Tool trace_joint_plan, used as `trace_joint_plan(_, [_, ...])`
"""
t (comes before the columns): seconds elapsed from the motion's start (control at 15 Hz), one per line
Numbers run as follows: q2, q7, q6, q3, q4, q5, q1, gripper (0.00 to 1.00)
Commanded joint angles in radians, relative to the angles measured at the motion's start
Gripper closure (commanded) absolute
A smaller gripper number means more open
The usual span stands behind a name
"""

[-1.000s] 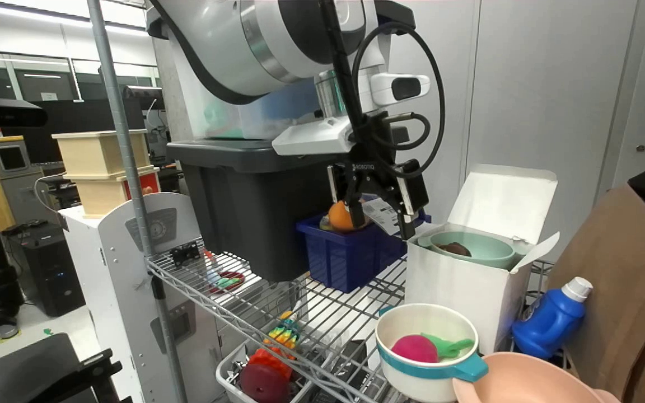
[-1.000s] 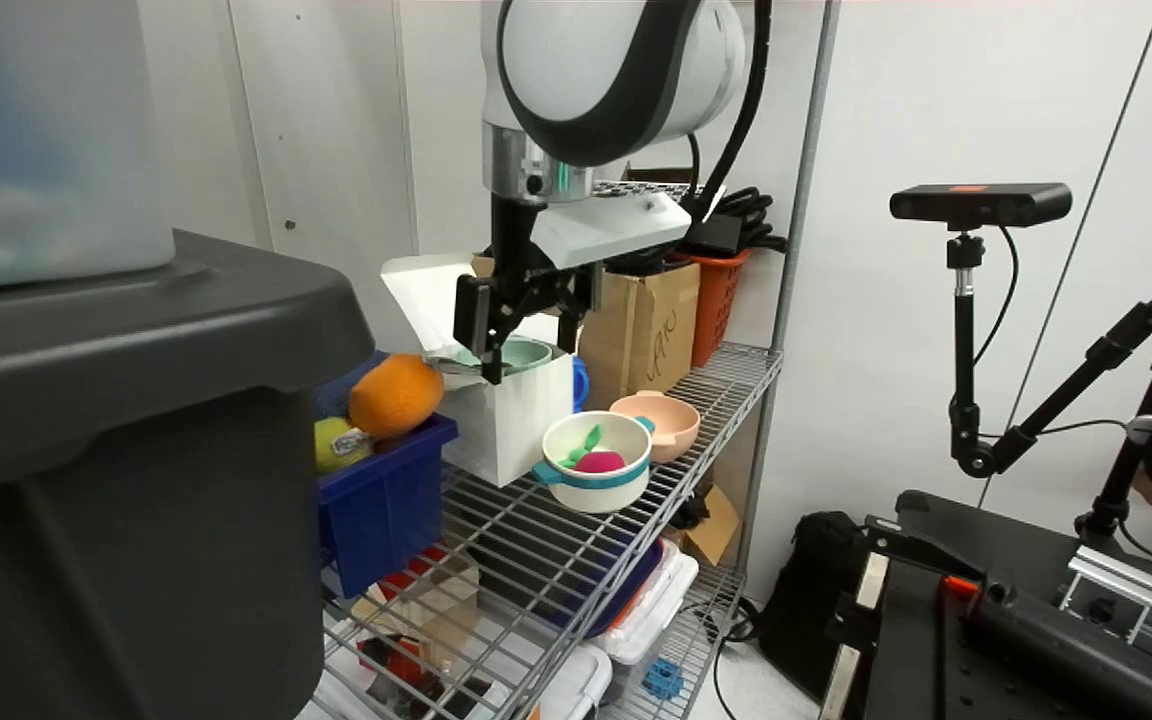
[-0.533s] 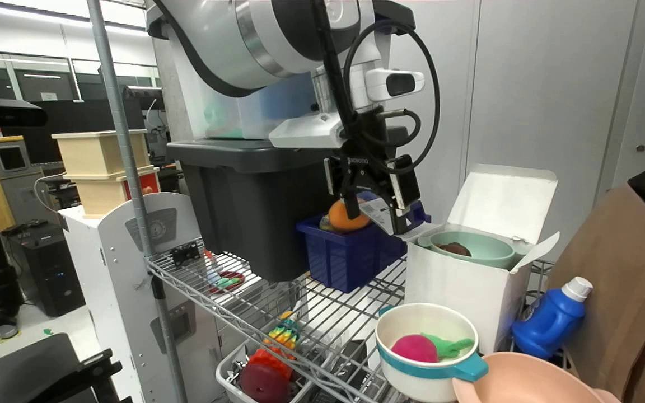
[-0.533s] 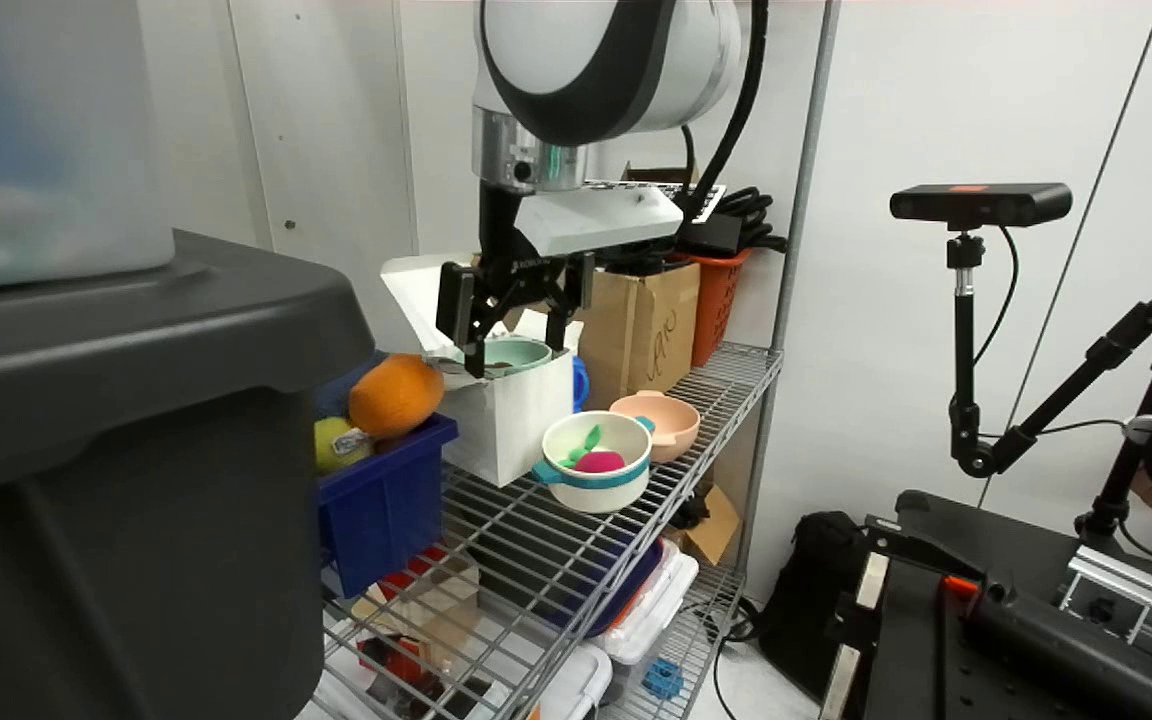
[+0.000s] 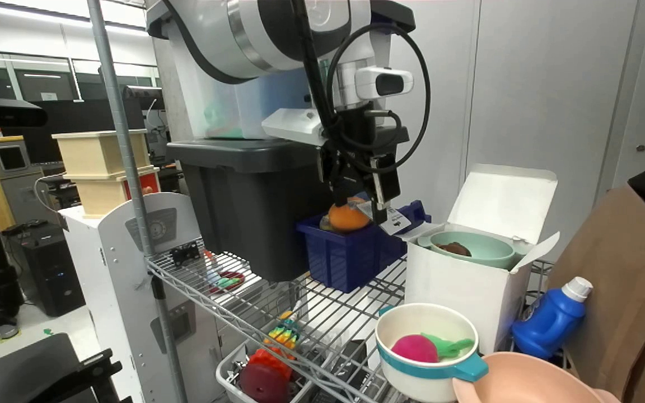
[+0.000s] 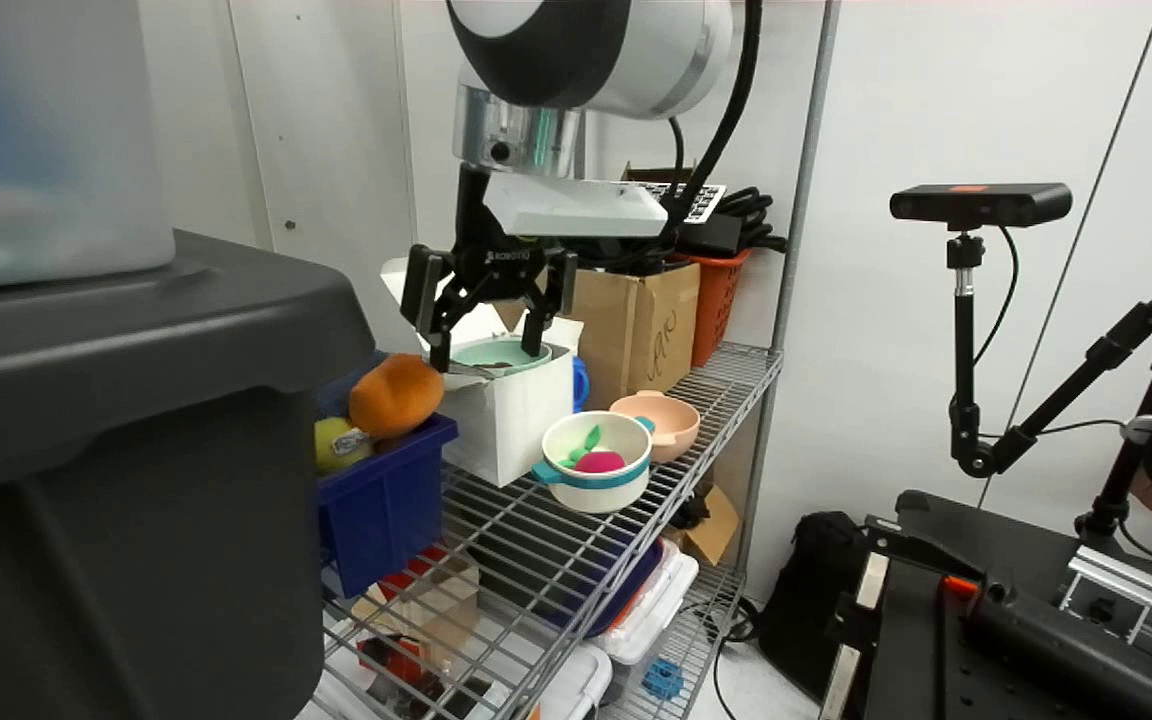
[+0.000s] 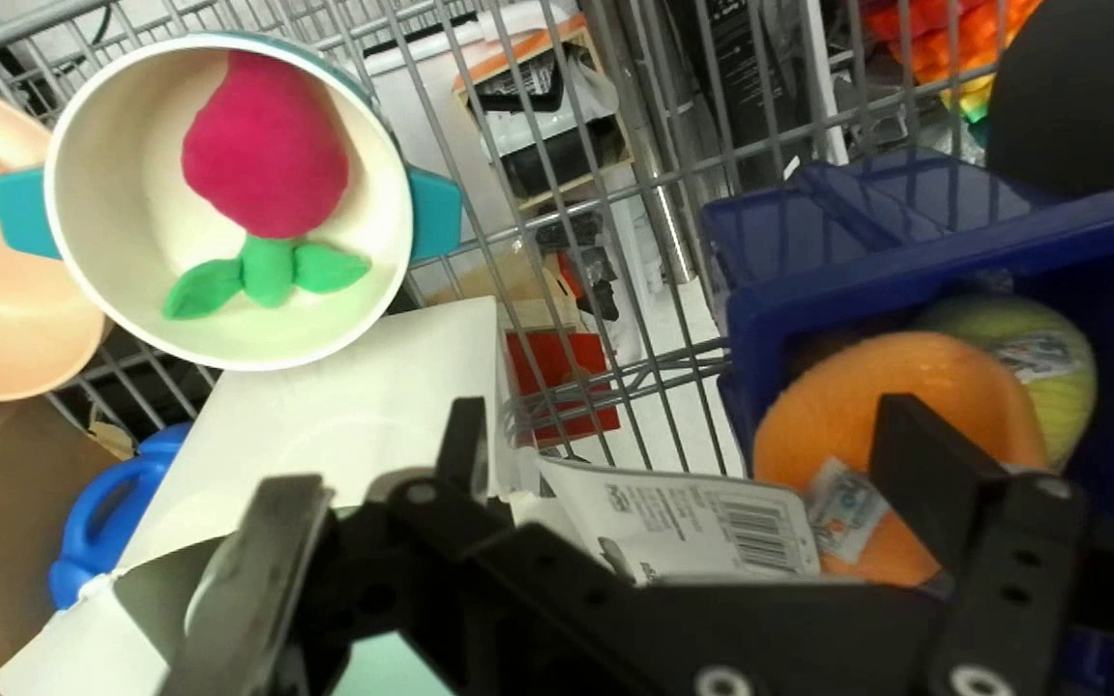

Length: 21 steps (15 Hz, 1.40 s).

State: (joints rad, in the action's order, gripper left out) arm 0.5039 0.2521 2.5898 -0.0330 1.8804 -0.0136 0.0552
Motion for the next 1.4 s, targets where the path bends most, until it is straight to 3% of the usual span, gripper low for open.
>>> trace_joint_plan(0.0, [-0.003, -0.008, -0.001, 0.021, -0.011, -0.055, -0.01, 0.0])
trace_joint_plan(1.33, [0.071, 0.109, 0.035, 0.02, -0.114, -0.081, 0.046, 0.0])
